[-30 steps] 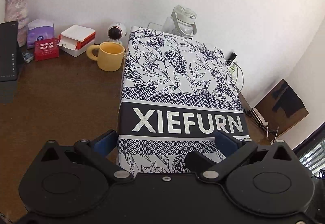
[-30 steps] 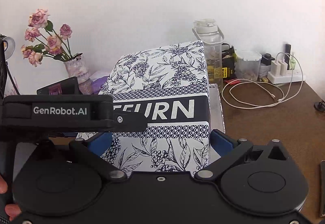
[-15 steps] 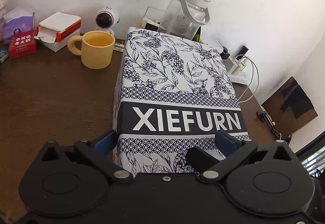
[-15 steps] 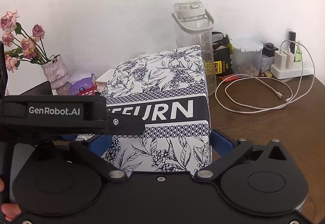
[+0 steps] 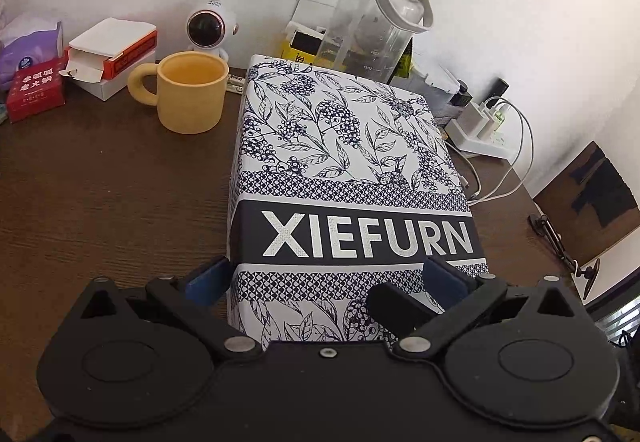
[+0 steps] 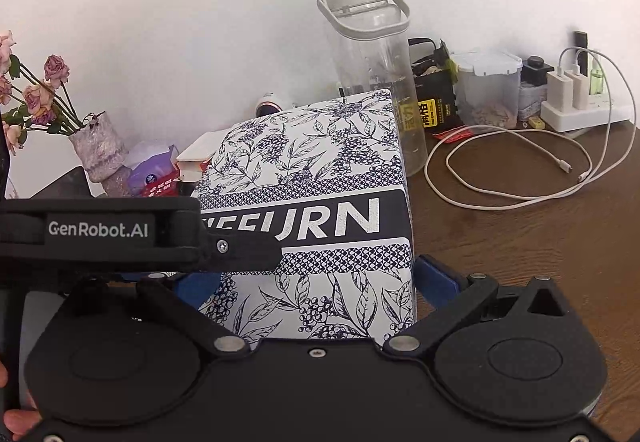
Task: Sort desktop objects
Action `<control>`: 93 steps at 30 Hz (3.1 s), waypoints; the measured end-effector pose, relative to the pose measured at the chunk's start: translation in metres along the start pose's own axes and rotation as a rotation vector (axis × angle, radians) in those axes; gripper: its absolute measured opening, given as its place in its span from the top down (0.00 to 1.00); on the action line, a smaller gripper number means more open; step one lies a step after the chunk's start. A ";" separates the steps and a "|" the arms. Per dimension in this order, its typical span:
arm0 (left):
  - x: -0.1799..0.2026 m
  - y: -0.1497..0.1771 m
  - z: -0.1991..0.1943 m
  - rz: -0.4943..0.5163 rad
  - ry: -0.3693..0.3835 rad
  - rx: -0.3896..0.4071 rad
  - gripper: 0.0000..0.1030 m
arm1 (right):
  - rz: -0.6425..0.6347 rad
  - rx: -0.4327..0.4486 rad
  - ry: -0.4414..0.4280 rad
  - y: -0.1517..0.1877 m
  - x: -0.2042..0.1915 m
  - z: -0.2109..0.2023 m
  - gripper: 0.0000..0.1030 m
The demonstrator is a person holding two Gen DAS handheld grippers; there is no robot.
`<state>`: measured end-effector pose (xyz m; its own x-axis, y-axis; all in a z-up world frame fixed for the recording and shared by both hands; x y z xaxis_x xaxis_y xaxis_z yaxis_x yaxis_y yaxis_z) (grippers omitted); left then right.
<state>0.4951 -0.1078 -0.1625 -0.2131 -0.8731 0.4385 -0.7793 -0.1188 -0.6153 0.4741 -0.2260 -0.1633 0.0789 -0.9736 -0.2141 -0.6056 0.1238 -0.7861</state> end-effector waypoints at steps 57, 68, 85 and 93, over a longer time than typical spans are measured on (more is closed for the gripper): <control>0.033 0.019 -0.121 0.232 -0.058 0.118 0.00 | -0.174 -0.047 -0.037 0.015 -0.033 -0.124 0.00; 0.068 0.117 -0.245 0.342 -0.156 0.171 0.00 | -0.194 -0.051 -0.073 0.075 -0.052 -0.254 0.00; 0.078 0.203 -0.320 0.253 -0.195 0.189 0.00 | -0.217 -0.072 -0.075 0.134 -0.061 -0.325 0.00; 0.082 0.210 -0.321 0.254 -0.207 0.194 0.00 | -0.214 -0.066 -0.075 0.138 -0.060 -0.330 0.00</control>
<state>0.1243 -0.0524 -0.0455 -0.2456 -0.9611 0.1266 -0.5869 0.0435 -0.8085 0.1241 -0.2140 -0.0674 0.2682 -0.9590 -0.0914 -0.6192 -0.0989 -0.7790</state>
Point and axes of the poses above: each gripper's, at about its wrist camera, not at the fingertips, and z roughly the way its jaws point, x to its right, y to its underside, the point moved 10 cm from there along z, roughly the way its jaws point, and after that the axes turned 10 degrees about y, right-handed, at the moved point
